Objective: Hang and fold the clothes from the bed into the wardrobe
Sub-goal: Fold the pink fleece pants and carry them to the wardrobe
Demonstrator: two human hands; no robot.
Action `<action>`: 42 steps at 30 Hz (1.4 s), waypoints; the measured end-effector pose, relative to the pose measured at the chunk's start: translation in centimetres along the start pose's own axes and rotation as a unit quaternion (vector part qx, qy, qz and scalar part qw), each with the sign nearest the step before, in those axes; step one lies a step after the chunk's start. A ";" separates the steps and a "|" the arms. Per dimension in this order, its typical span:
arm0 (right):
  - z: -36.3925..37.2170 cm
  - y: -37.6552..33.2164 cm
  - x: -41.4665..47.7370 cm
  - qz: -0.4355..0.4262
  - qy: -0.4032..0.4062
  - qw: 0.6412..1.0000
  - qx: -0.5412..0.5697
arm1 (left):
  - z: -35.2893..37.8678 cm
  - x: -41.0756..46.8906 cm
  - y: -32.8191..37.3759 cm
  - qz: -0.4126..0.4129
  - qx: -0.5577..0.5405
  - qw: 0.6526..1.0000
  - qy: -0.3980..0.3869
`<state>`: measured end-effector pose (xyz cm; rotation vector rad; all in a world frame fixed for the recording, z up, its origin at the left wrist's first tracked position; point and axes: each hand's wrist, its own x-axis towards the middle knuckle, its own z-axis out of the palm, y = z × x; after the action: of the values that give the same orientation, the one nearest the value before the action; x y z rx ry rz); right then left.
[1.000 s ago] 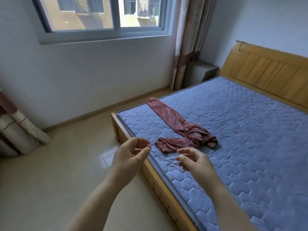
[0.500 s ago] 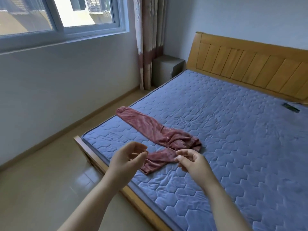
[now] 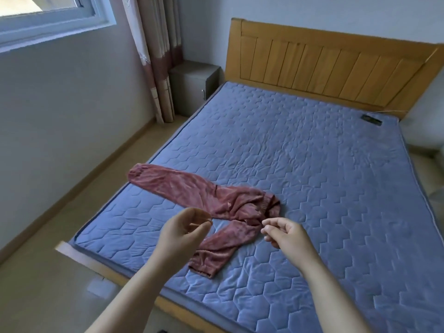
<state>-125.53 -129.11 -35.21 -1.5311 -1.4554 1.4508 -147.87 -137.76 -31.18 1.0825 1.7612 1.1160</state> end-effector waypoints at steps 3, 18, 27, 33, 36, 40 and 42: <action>3.1 0.1 1.0 0.038 0.035 0.999 0.005 | -3.1 3.8 -1.2 0.001 0.028 0.999 -0.036; 7.4 3.0 9.9 0.151 0.121 0.981 -0.022 | -5.0 17.3 -4.9 -0.023 0.108 0.983 -0.149; 5.9 8.3 21.8 0.208 0.124 0.968 -0.061 | 0.5 27.0 -6.7 -0.021 0.164 0.971 -0.175; 7.3 14.7 28.4 0.273 0.139 0.950 -0.057 | 3.7 32.4 -12.6 -0.053 0.186 0.958 -0.209; 8.2 17.7 31.6 0.318 0.199 0.927 0.015 | 5.0 35.0 -15.4 -0.070 0.205 0.951 -0.219; 9.6 21.0 35.6 0.355 0.257 0.895 0.082 | 6.5 37.8 -18.6 -0.081 0.232 0.941 -0.235; 10.2 22.4 37.4 0.368 0.276 0.885 0.072 | 7.0 39.2 -19.9 -0.085 0.240 0.937 -0.240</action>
<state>-134.84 -102.36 -69.92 -2.2837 -0.4173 1.2748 -159.85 -104.58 -58.30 1.3195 1.7127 0.2706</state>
